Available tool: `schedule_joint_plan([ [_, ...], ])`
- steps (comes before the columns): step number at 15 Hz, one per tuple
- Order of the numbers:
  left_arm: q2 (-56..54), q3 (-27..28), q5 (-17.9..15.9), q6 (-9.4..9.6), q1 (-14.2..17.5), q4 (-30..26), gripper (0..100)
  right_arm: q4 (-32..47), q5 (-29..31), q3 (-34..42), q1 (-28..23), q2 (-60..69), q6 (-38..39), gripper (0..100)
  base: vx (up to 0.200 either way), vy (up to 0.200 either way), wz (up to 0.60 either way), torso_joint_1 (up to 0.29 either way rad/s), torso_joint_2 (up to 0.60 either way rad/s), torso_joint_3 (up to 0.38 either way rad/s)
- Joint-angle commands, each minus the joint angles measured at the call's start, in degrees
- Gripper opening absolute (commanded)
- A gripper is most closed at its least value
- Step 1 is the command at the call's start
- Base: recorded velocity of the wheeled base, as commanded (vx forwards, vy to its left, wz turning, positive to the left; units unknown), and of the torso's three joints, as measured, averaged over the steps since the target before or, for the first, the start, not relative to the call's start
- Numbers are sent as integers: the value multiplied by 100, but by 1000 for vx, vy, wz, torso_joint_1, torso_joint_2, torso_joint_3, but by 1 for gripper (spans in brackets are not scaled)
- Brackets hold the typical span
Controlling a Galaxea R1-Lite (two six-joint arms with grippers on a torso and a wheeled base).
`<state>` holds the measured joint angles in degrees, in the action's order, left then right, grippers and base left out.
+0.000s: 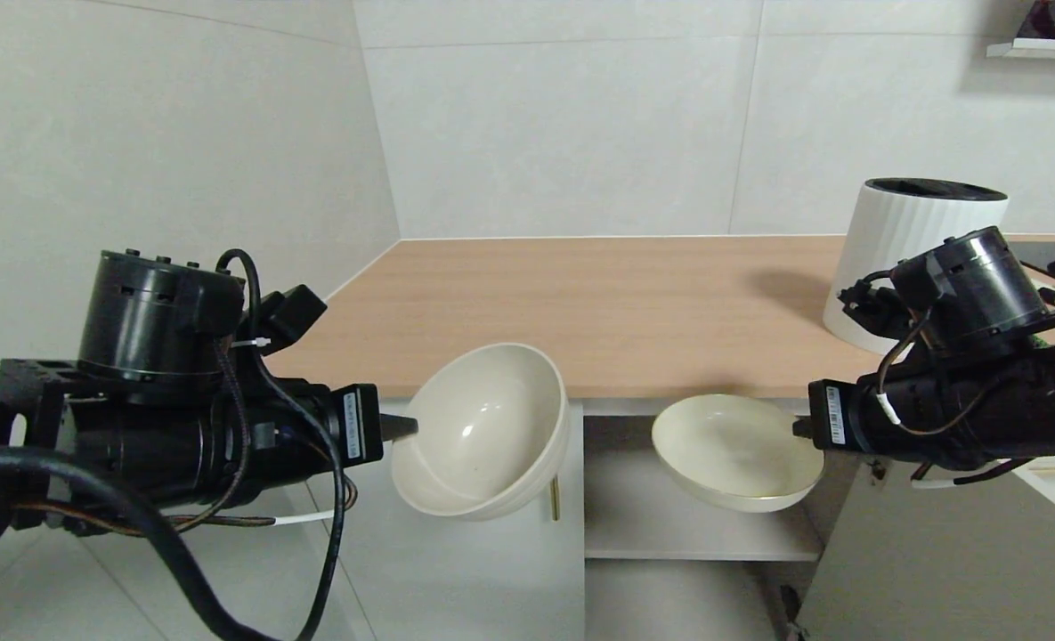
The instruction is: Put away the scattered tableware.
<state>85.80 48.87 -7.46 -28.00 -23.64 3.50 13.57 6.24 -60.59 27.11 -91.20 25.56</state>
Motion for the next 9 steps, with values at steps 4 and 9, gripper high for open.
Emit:
schedule_joint_plan([
  [4, 42, 0, -1, -4, -1, -7, 0, -3, 0, 12, 13, -21, -25, 0, 0, 0, 0, -169, 463, 286],
  [9, 51, 0, -1, -4, -1, 2, 0, -30, -9, 56, 13, -82, -78, 0, 0, 0, 0, -148, 451, 308],
])
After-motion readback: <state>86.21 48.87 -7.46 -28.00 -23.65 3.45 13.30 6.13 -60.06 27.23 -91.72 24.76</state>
